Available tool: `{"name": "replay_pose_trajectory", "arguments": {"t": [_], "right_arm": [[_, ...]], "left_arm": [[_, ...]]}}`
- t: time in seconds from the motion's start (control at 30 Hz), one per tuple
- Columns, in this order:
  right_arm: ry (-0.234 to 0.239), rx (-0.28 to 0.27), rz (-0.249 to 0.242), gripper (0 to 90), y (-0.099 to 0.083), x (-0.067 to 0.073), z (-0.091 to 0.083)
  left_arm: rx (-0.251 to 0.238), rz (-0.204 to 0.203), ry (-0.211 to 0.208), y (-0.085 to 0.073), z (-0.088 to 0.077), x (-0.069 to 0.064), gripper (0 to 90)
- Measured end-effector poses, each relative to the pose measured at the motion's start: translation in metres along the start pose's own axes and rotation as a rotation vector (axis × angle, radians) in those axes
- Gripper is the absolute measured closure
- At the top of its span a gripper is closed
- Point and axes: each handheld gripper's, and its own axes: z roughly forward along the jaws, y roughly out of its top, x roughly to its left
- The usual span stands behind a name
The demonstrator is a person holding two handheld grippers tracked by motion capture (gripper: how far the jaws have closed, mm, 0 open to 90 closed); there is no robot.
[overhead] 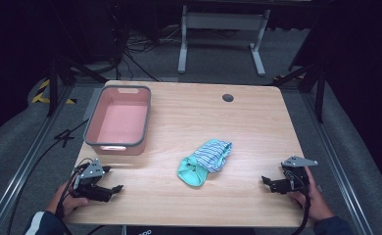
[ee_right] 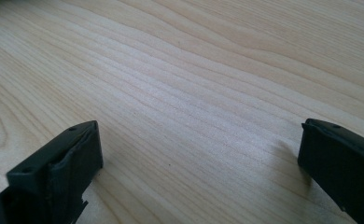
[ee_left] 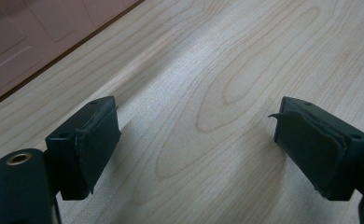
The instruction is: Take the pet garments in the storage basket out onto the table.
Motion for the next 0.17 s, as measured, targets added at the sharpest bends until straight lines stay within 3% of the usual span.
{"name": "replay_pose_trajectory", "arguments": {"t": [0.17], "right_arm": [[0.000, 0.000, 0.000, 0.2, 0.0000, 0.0000, 0.0000]], "left_arm": [[0.002, 0.001, 0.002, 0.0001, -0.0001, 0.0000, 14.2]]}}
